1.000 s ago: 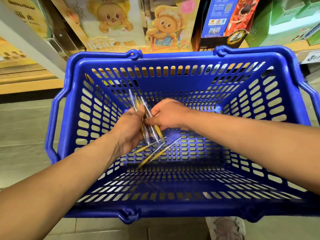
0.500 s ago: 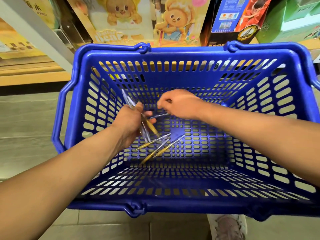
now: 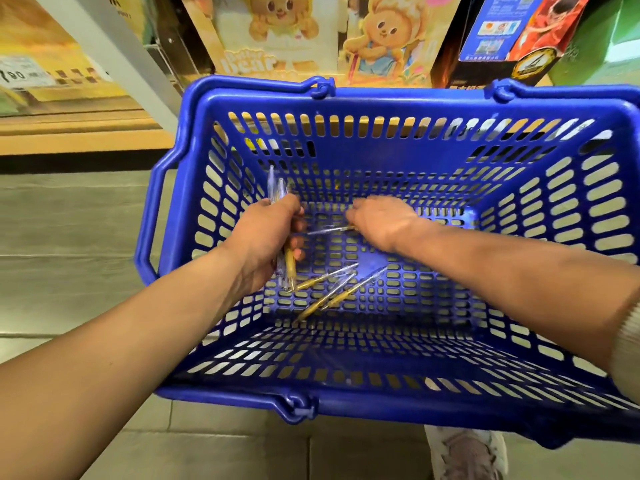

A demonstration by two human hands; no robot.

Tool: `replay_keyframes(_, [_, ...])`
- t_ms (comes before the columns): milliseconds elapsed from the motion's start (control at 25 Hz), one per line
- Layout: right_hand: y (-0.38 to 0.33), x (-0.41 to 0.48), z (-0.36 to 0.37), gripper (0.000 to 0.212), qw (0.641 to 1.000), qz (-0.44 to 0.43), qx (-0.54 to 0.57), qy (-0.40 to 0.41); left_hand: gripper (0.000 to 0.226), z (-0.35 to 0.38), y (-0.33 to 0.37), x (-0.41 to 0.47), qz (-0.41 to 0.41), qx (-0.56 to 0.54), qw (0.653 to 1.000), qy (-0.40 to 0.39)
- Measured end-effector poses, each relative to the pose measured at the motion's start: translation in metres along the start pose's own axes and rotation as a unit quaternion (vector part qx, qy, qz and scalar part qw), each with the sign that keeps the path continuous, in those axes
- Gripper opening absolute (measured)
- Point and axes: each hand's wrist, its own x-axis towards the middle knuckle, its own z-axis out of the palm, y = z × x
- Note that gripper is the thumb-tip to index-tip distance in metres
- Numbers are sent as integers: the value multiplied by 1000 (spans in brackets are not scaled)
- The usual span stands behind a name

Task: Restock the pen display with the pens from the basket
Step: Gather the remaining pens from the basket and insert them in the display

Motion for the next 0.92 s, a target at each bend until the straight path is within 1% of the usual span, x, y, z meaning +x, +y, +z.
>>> replay_keyframes(80, [-17,-2,7,13,997,-74,38,-10,8,-3,-1,0,1,-4,1000,7])
replay_keyframes(160, [-39,-3,13,10,990,-134,48,-18,10,-4,-2,-1,2,-10,1000,9])
replay_keyframes(200, [-48,-3,16,14,988,-146,47,-28,9,-4,-2,-2,5,-11,1000,9])
replay_keyframes(280, [-62,-1,20,35,985,-160,15,-55,8,-6,-2,-3,10,-7,1000,8])
replay_keyframes(320, [-67,-1,23,41,985,-165,-12,-57,8,-8,-2,-3,10,-7,1000,7])
replay_keyframes(400, [-72,0,24,38,984,-168,-35,-36,11,-12,-3,-4,6,-10,1000,0])
replay_keyframes(480, [-74,-1,24,32,983,-173,-56,-39,11,-14,-3,-4,1,-15,1000,-6])
replay_keyframes(520, [-73,-3,22,28,980,-174,-78,-56,11,-14,-3,-3,0,-20,1000,-6])
replay_keyframes(600, [-71,-8,18,21,964,-188,-169,-77,8,-14,-3,-3,3,-27,1000,-5])
replay_keyframes(680, [-69,-19,18,18,944,-172,-262,-105,5,-11,-2,-3,10,-39,999,-12])
replay_keyframes(720, [-67,-21,18,17,955,-138,-232,-126,8,-10,-1,-4,14,-44,999,-19])
replay_keyframes(760, [-64,-21,16,16,977,-89,-139,-136,12,-9,-1,-4,18,-47,998,-24])
replay_keyframes(800, [-60,-19,14,13,988,-49,-34,-143,12,-8,-2,-3,22,-49,998,-22])
replay_keyframes(840, [-57,-20,8,12,988,-8,79,-134,10,-8,-2,-3,24,-53,998,-12])
replay_keyframes(880, [-53,-20,2,14,976,26,187,-109,9,-7,-3,-2,26,-60,998,7])
replay_keyframes(920, [-50,-21,-7,18,951,58,292,-84,10,-7,-4,0,27,-69,997,28])
